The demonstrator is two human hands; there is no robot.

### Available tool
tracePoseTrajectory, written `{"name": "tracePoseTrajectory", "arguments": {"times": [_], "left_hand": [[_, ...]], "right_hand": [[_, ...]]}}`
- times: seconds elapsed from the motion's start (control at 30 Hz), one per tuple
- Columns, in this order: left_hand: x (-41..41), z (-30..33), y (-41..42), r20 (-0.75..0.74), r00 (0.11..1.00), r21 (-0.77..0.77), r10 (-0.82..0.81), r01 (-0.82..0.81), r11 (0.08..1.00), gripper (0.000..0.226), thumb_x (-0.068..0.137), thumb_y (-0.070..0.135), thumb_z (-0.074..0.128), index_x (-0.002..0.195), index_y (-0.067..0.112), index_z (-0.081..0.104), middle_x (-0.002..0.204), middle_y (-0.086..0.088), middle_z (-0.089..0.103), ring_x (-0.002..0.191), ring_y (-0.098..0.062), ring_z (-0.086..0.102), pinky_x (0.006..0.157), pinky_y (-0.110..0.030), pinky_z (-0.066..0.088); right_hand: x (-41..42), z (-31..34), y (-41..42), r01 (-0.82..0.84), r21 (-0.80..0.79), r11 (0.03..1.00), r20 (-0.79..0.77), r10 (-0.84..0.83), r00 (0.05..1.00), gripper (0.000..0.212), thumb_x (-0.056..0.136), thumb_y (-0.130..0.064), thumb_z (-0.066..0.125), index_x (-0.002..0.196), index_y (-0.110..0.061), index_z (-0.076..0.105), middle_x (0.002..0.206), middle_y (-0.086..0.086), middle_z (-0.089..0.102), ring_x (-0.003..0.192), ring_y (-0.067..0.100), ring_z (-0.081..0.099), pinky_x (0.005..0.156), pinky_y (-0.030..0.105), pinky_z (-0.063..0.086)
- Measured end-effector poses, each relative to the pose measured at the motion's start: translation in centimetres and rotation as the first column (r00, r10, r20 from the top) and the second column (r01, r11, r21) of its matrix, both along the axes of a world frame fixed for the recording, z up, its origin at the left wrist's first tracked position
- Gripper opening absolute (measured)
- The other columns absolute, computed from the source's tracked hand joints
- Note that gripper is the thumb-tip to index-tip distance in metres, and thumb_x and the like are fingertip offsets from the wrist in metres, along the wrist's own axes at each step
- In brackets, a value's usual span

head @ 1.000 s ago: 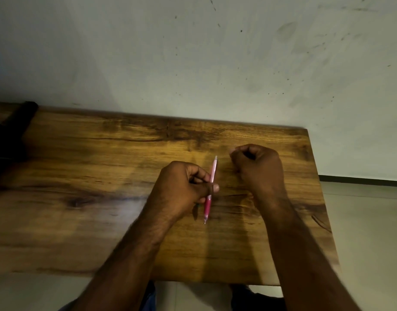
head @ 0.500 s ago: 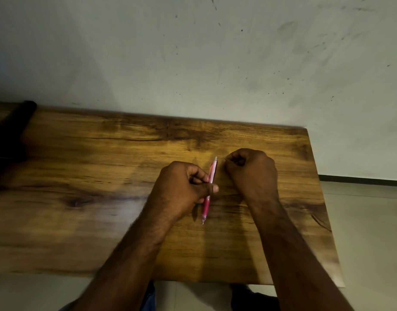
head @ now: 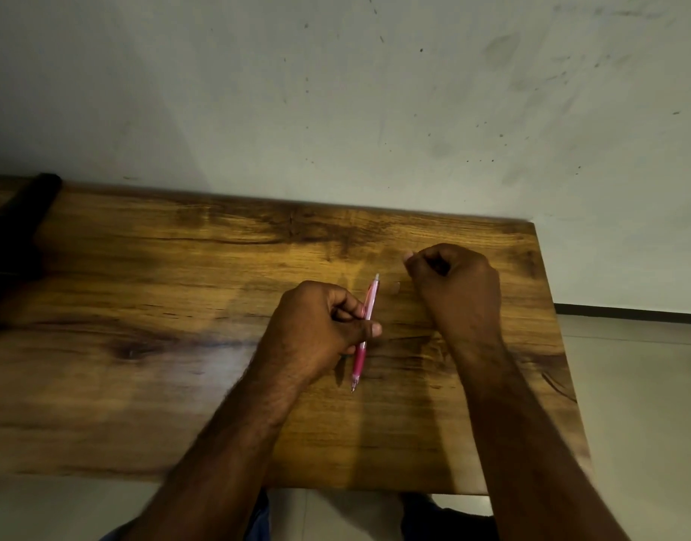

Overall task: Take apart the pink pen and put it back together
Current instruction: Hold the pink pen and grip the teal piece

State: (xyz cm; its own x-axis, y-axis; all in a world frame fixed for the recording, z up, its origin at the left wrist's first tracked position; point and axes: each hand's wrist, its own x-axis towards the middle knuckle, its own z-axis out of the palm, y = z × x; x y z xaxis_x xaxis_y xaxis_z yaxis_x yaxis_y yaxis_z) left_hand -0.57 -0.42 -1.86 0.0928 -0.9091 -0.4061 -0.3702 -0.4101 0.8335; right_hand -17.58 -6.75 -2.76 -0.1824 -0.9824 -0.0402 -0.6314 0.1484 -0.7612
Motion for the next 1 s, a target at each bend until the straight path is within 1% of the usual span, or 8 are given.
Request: {"name": "tracePoseTrajectory", "arguments": {"times": [0.1, 0.17, 0.27, 0.47, 0.57, 0.67, 0.8, 1.0], "left_hand": [[0.0, 0.2, 0.0, 0.004, 1.0, 0.0, -0.009, 0.009, 1.0, 0.013, 0.079, 0.018, 0.089, 0.082, 0.018, 0.076, 0.072, 0.0, 0.078, 0.063, -0.012, 0.075, 0.068, -0.036, 0.066], [-0.1, 0.2, 0.0, -0.002, 1.0, -0.001, -0.016, 0.016, 1.0, 0.013, 0.079, 0.018, 0.089, 0.083, 0.018, 0.076, 0.072, 0.0, 0.078, 0.063, -0.011, 0.075, 0.068, -0.034, 0.065], [-0.1, 0.3, 0.0, -0.007, 1.0, -0.009, -0.023, 0.023, 1.0, 0.013, 0.079, 0.017, 0.089, 0.082, 0.018, 0.076, 0.072, 0.001, 0.077, 0.063, -0.008, 0.075, 0.066, -0.031, 0.065], [-0.2, 0.2, 0.0, -0.011, 0.999, -0.002, -0.03, 0.03, 1.0, 0.014, 0.078, 0.018, 0.089, 0.081, 0.018, 0.076, 0.07, 0.001, 0.077, 0.065, -0.013, 0.076, 0.072, -0.042, 0.066], [-0.3, 0.2, 0.0, -0.003, 0.999, 0.001, -0.04, 0.04, 0.999, 0.015, 0.077, 0.018, 0.09, 0.08, 0.019, 0.076, 0.069, 0.0, 0.077, 0.064, -0.016, 0.076, 0.072, -0.046, 0.066], [-0.2, 0.1, 0.2, -0.002, 0.999, 0.012, -0.039, 0.039, 0.999, 0.016, 0.076, 0.017, 0.091, 0.079, 0.019, 0.076, 0.069, -0.001, 0.077, 0.066, -0.02, 0.077, 0.073, -0.048, 0.066], [-0.1, 0.0, 0.2, -0.002, 1.0, 0.013, -0.021, 0.021, 1.0, 0.016, 0.075, 0.016, 0.092, 0.078, 0.018, 0.076, 0.069, -0.003, 0.077, 0.067, -0.023, 0.077, 0.073, -0.05, 0.065], [-0.2, 0.1, 0.2, 0.008, 1.0, 0.013, -0.03, 0.03, 0.999, 0.016, 0.075, 0.018, 0.092, 0.08, 0.018, 0.076, 0.069, -0.002, 0.077, 0.065, -0.02, 0.077, 0.072, -0.048, 0.066]], "right_hand": [[-0.3, 0.7, -0.2, -0.064, 0.094, 0.993, 0.281, 0.036, 0.959, 0.025, 0.09, -0.04, 0.076, 0.077, -0.019, 0.077, 0.064, -0.007, 0.072, 0.057, 0.001, 0.063, 0.06, 0.026, 0.048], [0.0, 0.8, 0.0, -0.156, 0.175, 0.972, 0.379, 0.08, 0.922, 0.027, 0.09, -0.039, 0.076, 0.078, -0.014, 0.077, 0.063, -0.003, 0.071, 0.053, 0.003, 0.059, 0.054, 0.025, 0.047], [0.4, 0.6, 0.2, -0.216, 0.202, 0.955, 0.389, 0.124, 0.913, 0.024, 0.09, -0.038, 0.077, 0.078, -0.016, 0.078, 0.062, -0.004, 0.07, 0.051, 0.004, 0.059, 0.048, 0.018, 0.045], [0.4, 0.4, 0.1, -0.25, 0.188, 0.95, 0.383, 0.164, 0.909, 0.02, 0.091, -0.029, 0.076, 0.077, -0.016, 0.076, 0.057, -0.005, 0.067, 0.05, 0.005, 0.058, 0.047, 0.02, 0.044], [0.4, 0.3, 0.1, -0.227, 0.189, 0.955, 0.353, 0.149, 0.924, 0.022, 0.092, -0.031, 0.075, 0.076, -0.016, 0.075, 0.055, -0.003, 0.065, 0.049, 0.007, 0.057, 0.05, 0.026, 0.045], [-0.1, 0.2, -0.2, -0.132, 0.17, 0.977, 0.32, 0.072, 0.945, 0.025, 0.091, -0.035, 0.075, 0.076, -0.016, 0.076, 0.054, -0.003, 0.065, 0.05, 0.007, 0.058, 0.055, 0.03, 0.047], [-1.9, -0.3, -0.7, -0.033, 0.182, 0.983, 0.046, 0.025, 0.999, 0.023, 0.088, -0.041, 0.077, 0.076, -0.021, 0.077, 0.07, -0.006, 0.073, 0.072, 0.014, 0.07, 0.069, 0.036, 0.057], [-1.8, -0.6, -0.6, -0.031, 0.211, 0.977, -0.204, 0.075, 0.976, 0.021, 0.088, -0.041, 0.074, 0.082, -0.021, 0.076, 0.086, -0.001, 0.074, 0.087, 0.022, 0.069, 0.077, 0.035, 0.054]]}}
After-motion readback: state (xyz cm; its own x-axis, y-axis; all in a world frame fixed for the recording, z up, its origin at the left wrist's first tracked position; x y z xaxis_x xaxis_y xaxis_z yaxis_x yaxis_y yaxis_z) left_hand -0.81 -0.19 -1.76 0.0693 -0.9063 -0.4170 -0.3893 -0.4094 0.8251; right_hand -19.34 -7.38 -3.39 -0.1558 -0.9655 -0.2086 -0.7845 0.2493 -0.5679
